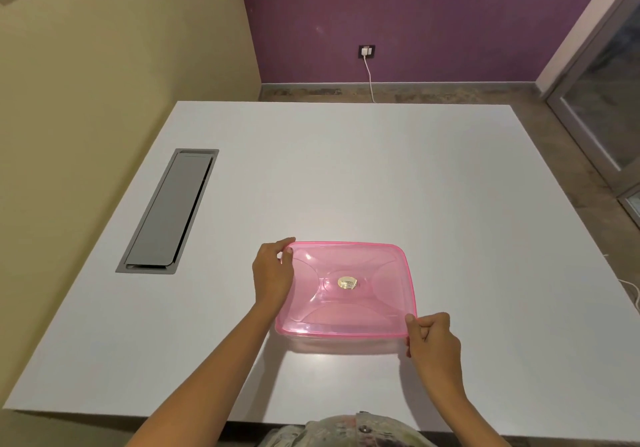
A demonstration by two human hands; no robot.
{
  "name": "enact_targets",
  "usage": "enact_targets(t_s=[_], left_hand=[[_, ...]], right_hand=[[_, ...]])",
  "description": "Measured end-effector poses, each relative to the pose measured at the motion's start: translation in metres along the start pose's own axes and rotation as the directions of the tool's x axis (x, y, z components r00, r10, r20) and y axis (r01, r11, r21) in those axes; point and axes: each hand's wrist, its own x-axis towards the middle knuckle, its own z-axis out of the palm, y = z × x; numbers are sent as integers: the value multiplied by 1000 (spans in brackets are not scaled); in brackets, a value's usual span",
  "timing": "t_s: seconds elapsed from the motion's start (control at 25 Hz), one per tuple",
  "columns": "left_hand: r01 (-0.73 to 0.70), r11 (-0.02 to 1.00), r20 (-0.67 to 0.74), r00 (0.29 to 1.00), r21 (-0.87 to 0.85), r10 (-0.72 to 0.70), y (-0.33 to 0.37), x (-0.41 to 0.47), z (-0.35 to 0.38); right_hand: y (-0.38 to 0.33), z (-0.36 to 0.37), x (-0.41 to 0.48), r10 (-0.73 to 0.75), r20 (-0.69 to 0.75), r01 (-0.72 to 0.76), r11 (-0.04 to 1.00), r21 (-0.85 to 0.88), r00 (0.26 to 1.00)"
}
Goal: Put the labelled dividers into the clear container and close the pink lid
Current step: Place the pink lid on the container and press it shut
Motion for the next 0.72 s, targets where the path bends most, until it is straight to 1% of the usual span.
enact_targets(t_s=[0.16, 0.48, 0.6, 0.72], left_hand=[[22, 1000, -2, 1000, -20, -22, -4, 1, 4], [40, 999, 35, 999, 21, -40, -9, 7, 8], [45, 999, 50, 998, 19, -46, -11, 8, 6], [39, 999, 50, 998, 15, -39, -12, 8, 7]], right_hand=[[0, -1, 2, 2, 11, -2, 1000, -25, 1000], [-7, -1, 8, -15, 31, 17, 998, -62, 999], [-6, -3, 7, 6, 57, -5, 1000, -22, 998], [-8, -5, 6, 82, 67, -87, 992, 88, 994]])
